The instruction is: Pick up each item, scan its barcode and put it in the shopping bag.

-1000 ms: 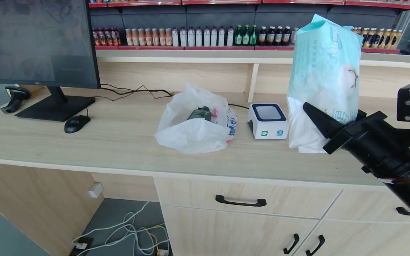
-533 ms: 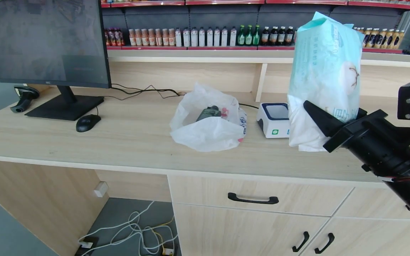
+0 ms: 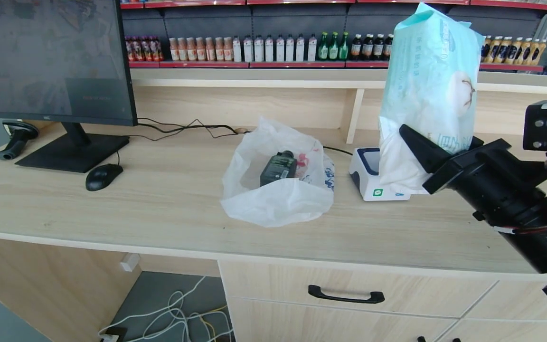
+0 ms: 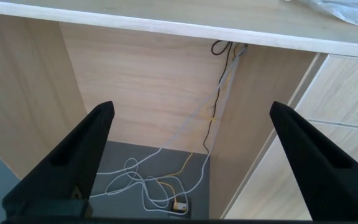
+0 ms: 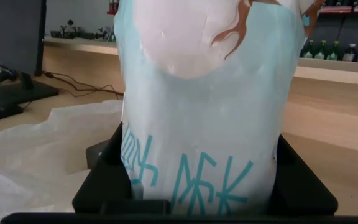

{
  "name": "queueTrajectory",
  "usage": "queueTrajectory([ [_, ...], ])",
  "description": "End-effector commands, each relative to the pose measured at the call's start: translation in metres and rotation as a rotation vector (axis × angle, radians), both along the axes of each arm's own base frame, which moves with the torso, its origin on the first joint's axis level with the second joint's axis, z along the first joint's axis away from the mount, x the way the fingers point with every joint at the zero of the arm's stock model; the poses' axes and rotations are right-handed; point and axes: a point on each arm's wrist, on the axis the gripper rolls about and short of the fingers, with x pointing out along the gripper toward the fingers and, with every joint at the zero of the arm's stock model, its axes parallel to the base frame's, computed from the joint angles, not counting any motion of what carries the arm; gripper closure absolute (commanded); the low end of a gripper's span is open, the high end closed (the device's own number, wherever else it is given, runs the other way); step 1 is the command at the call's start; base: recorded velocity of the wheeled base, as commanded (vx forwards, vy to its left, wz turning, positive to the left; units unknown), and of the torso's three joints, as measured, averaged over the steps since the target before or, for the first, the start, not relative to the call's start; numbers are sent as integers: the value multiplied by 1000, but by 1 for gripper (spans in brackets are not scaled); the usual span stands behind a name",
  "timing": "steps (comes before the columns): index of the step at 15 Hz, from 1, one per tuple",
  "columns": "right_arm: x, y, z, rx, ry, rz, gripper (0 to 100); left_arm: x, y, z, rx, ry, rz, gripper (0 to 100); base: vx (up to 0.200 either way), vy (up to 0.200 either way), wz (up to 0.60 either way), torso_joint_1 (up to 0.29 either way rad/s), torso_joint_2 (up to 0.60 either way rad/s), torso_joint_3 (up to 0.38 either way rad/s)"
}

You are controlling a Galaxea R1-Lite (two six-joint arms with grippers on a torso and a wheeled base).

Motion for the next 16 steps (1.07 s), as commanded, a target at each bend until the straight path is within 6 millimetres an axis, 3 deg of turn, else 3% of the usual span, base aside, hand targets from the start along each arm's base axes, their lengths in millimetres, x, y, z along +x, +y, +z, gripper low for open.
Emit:
queueTrajectory([
  [1,11,5,3,6,-16,2,100,0,0,0,0,0,0,0,0,0,0,0,0,0],
  [5,42,17,-5,8,-7,-4,100,0,0,0,1,1,0,0,0,0,0,0,0,0],
  [7,56,13,-12,14,15,-27,100,0,0,0,1,1,0,0,0,0,0,0,0,0],
  [13,84,19,-23,66,45,-156,100,0,0,0,4,0,-1,0,0,0,0,0,0,0],
  [16,88,18,-26,76,55,-192,100,0,0,0,3,0,-1,0,0,0,0,0,0,0],
])
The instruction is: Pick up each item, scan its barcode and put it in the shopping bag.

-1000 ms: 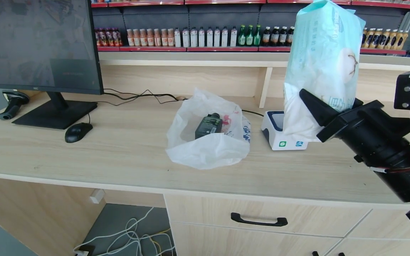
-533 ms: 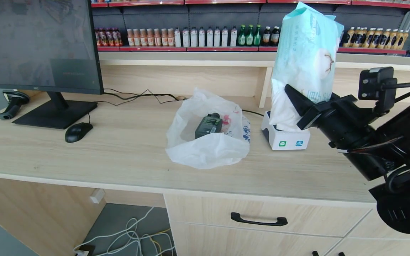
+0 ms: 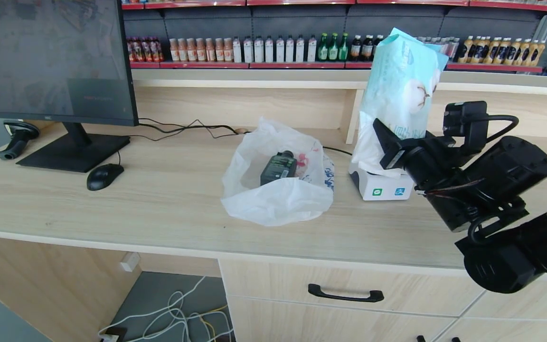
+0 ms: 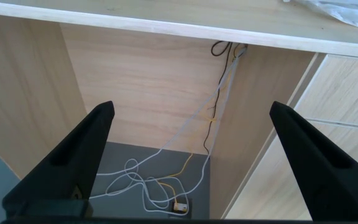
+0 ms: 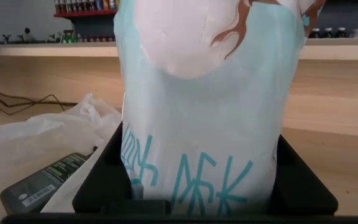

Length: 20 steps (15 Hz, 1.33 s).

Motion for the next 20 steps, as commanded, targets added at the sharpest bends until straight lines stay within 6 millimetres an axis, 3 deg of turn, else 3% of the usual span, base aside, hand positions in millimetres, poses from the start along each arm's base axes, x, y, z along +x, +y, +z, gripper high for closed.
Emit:
queueTrajectory([
  [1,4,0,-6,-7,15,-8,100,0,0,0,0,-1,2,0,0,0,0,0,0,0],
  [13,5,-1,-17,13,64,-72,100,0,0,0,0,-1,2,0,0,0,0,0,0,0],
  [20,-4,-3,8,44,-10,-64,100,0,0,0,0,-1,2,0,0,0,0,0,0,0],
])
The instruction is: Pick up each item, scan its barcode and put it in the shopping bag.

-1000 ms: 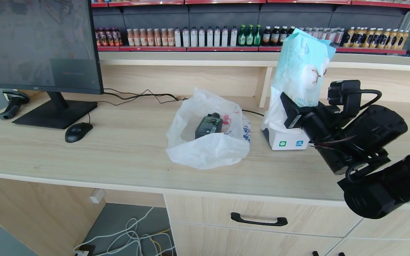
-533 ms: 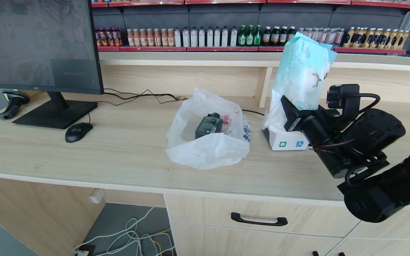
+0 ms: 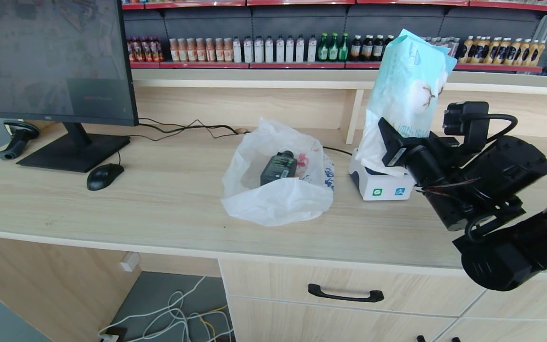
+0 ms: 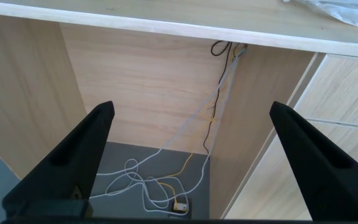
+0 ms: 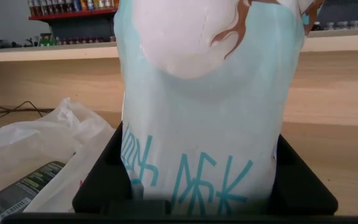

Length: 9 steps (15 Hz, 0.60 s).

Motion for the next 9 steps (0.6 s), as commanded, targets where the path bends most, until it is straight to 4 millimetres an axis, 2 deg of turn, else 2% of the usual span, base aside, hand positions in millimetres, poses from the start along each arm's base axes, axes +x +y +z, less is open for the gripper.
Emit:
queueTrajectory([
  [1,-10,-4,10,10,-26,4,100,0,0,0,1,-1,0,0,0,0,0,0,0,0],
  [2,-14,-5,14,12,-35,7,100,0,0,0,0,-1,0,0,0,0,0,0,0,0],
  [5,-24,7,17,49,-32,65,100,0,0,0,0,-1,1,0,-200,0,0,7,2,-2],
  [8,-27,6,15,53,-22,66,100,0,0,0,0,-1,0,0,0,0,0,0,0,0],
  [9,-26,4,15,53,-22,62,100,0,0,0,0,-1,0,0,0,200,0,-2,-7,7],
])
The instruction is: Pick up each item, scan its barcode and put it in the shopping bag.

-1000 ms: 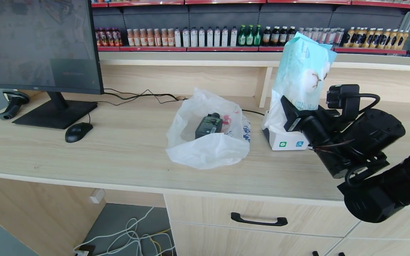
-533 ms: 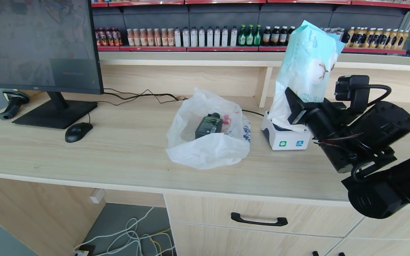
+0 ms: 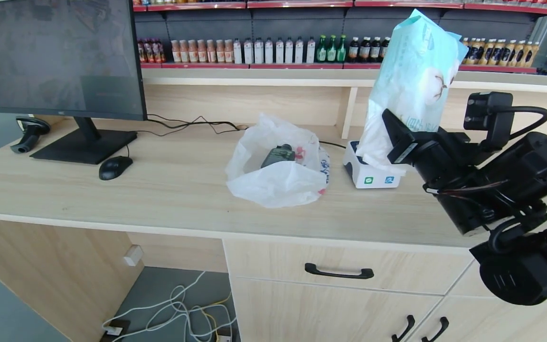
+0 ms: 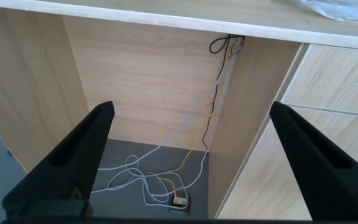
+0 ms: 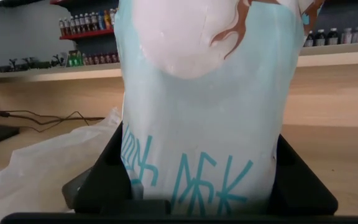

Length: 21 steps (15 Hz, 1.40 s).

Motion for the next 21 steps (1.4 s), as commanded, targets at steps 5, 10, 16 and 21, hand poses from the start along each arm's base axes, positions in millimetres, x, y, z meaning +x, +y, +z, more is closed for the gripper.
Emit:
queueTrajectory([
  [5,-8,-3,13,11,-41,13,100,0,0,0,-2,-1,1,0,0,200,0,12,4,-2],
  [10,-23,-9,24,19,-70,26,100,0,0,0,-3,-1,1,0,0,200,0,4,3,3],
  [16,-13,5,23,0,-92,139,100,0,0,0,-2,-2,0,0,0,67,0,0,1,2],
  [21,8,21,-9,116,39,116,100,0,0,0,-3,-2,0,0,0,0,0,0,0,0],
])
